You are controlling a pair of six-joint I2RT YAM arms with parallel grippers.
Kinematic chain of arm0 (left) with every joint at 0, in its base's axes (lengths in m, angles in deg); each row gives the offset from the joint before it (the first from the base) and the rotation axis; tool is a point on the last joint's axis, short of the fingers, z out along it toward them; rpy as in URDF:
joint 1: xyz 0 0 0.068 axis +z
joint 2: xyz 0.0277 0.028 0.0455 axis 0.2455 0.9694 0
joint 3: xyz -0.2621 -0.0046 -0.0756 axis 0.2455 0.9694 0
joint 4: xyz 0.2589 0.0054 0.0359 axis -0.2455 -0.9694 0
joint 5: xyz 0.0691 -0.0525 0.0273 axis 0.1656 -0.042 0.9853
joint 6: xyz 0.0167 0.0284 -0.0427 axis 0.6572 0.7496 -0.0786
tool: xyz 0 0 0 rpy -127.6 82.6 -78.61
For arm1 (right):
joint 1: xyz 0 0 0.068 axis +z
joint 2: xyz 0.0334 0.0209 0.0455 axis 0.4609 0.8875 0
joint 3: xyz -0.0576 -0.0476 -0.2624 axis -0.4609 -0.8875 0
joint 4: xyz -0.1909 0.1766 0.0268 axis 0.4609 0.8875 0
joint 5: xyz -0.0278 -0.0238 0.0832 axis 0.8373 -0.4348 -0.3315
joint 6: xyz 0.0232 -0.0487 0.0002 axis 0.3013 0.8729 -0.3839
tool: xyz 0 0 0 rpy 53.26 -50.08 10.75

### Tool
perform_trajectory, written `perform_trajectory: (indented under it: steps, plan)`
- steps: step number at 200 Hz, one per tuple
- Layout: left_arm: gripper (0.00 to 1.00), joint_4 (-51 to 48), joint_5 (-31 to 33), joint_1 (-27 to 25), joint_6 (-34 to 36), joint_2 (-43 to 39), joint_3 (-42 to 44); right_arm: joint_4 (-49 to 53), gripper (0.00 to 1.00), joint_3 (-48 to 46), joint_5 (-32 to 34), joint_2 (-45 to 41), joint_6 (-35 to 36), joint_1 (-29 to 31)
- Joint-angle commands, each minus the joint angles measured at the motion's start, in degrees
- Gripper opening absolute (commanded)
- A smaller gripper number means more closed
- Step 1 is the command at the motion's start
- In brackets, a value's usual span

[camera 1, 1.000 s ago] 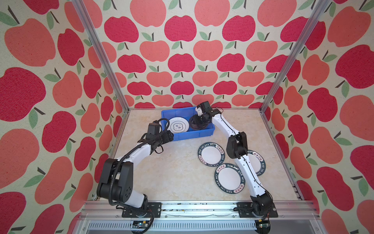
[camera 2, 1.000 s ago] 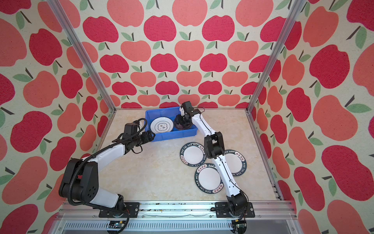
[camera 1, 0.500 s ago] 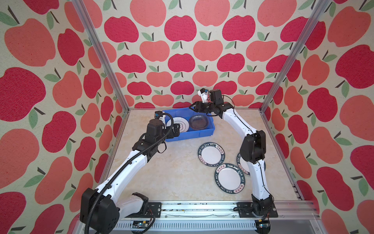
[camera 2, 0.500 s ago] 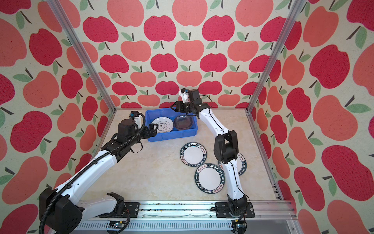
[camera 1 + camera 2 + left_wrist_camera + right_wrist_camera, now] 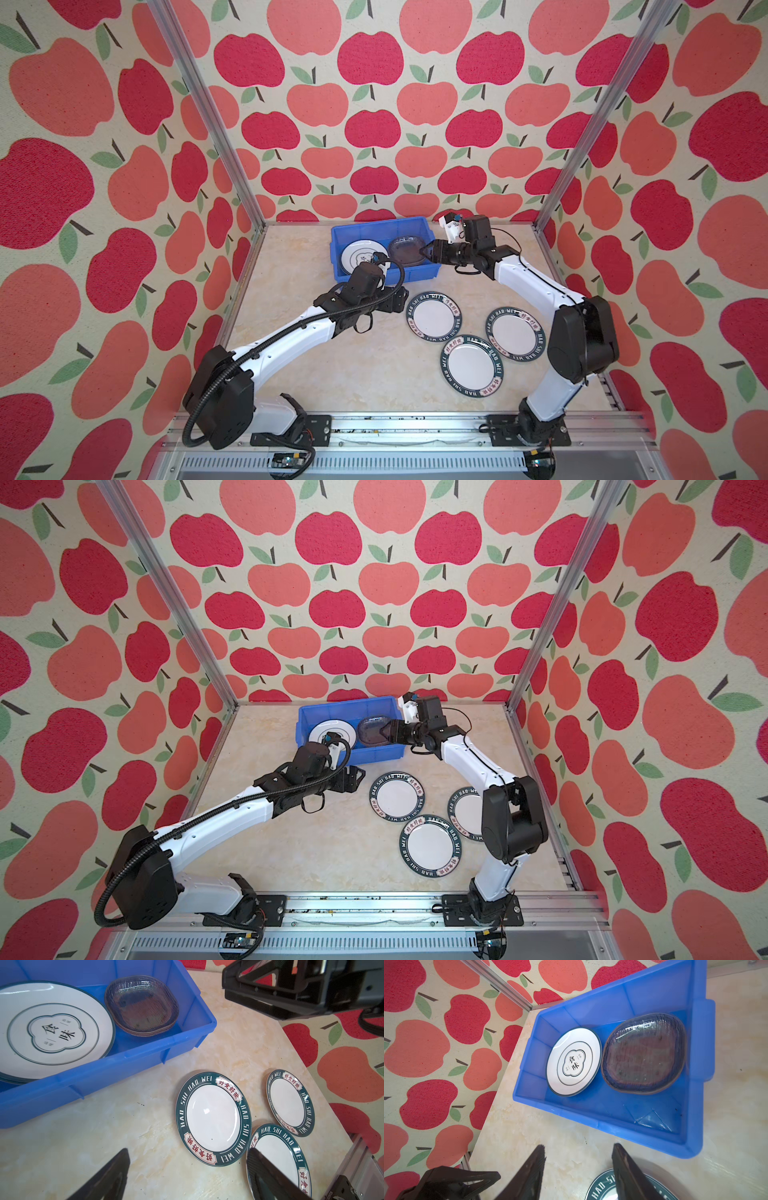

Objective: Place the plates into the plastic bin on the countertop
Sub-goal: 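Raise both grippers out of the bin and draw them back, then move both grippers to the green-rimmed plate nearest the bin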

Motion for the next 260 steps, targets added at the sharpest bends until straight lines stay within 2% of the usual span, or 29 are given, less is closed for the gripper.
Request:
perform_trajectory:
  steps: [1, 22, 47, 85, 114, 140, 213, 247, 260]
  plan:
    - [0.78, 2.4, -5.7, 0.3, 0.1, 4.5, -0.2, 2.0, 0.51, -4.8, 4.4, -3.4, 0.9, -0.5]
    - [0.71, 0.2, -7.9, 0.3, 0.8, 9.6, -3.0, 4.8, 0.49, -8.7, 6.4, -4.7, 2.0, -1.1]
    - [0.68, -0.7, -9.0, 0.7, 1.5, 13.3, -4.1, 9.9, 0.49, -11.5, 9.4, -5.5, 3.3, -2.8]
    - [0.66, 3.1, -15.1, 3.2, 0.0, 17.7, -2.5, 9.3, 0.5, -17.7, 8.1, -9.4, 2.2, -6.7]
    - [0.64, 9.8, -22.3, 5.4, -2.1, 21.8, -0.3, 10.0, 0.5, -19.0, 5.5, -7.9, 1.4, -7.4]
    - [0.61, 16.5, -27.0, 7.0, -4.0, 25.1, 1.1, 8.4, 0.49, -21.1, 3.4, -6.6, -0.1, -7.7]
    - [0.51, 20.7, -31.9, 7.5, -4.4, 30.1, 0.8, -1.9, 0.47, -29.3, -2.7, -4.3, -5.6, -10.1]
    - [0.48, 23.1, -34.9, 7.4, -6.2, 32.1, 0.2, -4.5, 0.47, -31.0, -4.7, -2.2, -5.9, -10.6]
    - [0.41, 23.1, -34.9, 7.4, -6.5, 32.5, 0.0, -5.6, 0.47, -31.4, -5.8, -1.4, -6.3, -10.8]
